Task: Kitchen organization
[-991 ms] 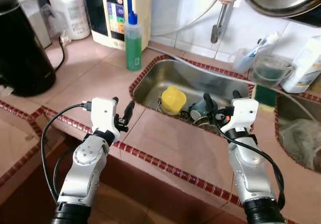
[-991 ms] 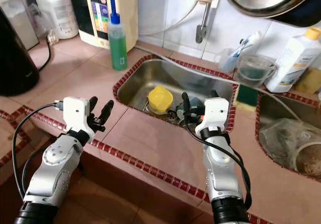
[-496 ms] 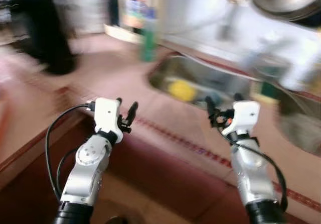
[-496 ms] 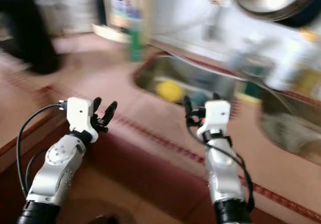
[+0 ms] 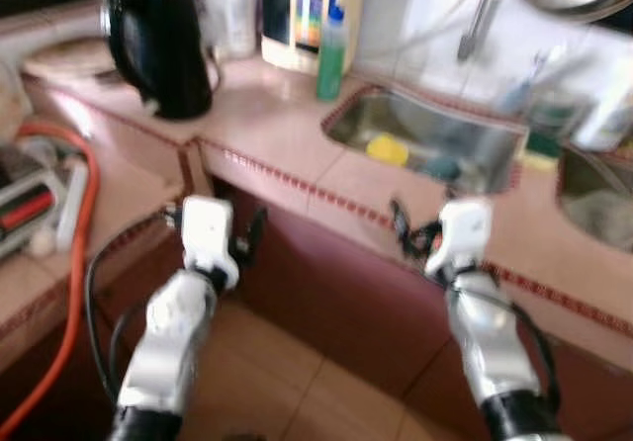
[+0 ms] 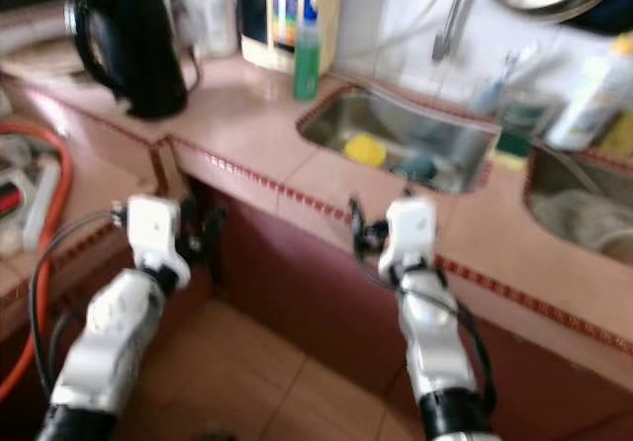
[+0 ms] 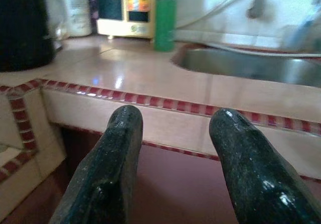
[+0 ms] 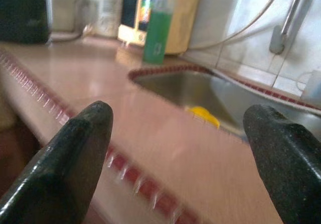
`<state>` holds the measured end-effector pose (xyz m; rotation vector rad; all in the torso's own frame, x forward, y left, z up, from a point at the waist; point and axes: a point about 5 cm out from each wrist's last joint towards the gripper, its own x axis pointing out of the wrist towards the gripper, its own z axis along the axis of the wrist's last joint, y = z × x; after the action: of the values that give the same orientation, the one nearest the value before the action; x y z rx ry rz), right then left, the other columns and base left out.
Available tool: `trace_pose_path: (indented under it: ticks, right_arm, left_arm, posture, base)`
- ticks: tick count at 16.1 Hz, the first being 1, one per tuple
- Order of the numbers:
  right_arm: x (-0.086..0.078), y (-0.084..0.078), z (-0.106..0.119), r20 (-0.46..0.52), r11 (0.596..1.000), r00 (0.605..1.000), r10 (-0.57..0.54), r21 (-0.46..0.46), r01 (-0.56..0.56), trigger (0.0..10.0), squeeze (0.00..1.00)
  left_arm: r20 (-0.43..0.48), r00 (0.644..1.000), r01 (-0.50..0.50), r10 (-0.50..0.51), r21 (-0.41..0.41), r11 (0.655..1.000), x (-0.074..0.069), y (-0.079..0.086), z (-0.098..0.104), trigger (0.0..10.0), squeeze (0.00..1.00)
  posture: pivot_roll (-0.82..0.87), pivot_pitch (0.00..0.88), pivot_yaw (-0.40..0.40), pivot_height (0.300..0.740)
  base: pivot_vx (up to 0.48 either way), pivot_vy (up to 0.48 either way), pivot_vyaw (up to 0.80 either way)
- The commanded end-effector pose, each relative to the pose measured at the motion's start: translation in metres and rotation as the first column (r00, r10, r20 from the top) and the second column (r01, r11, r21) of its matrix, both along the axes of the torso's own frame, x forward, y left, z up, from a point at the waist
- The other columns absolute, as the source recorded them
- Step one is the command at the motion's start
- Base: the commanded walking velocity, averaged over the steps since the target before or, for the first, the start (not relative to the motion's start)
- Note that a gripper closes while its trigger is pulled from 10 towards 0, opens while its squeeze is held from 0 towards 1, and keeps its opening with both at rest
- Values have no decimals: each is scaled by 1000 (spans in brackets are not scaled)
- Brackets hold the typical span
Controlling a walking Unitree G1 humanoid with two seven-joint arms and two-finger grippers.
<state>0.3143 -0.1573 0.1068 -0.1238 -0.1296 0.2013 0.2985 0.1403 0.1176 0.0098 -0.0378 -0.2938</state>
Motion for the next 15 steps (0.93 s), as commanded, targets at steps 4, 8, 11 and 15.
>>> trace_pose_path:
  ticks: [4,8,11,15]
  right_arm:
    - [-18,11,-37,-171,951,943,286,-70,-301,10000,0]
    - [-36,0,-94,-464,926,829,312,-48,-375,10000,0]
    - [-65,-22,-139,-676,970,734,64,-131,-204,10000,0]
    - [-112,-48,-174,-812,985,569,-127,-169,-21,10000,0]
  left_arm:
    - [-41,990,135,-134,39,990,-14,0,-29,10000,0]
    - [-279,931,281,-234,140,949,-35,-5,-96,10000,0]
    - [-566,820,202,-87,144,969,-62,1,-155,10000,0]
    - [-706,706,117,52,189,975,-93,10,-186,10000,0]
  posture:
    - [16,0,-81,732]
    - [28,0,-88,732]
    - [33,0,-91,732]
    - [42,0,-103,732]
  base:
    - [0,0,0]
    - [0,0,0]
    - [0,0,0]
    - [0,0,0]
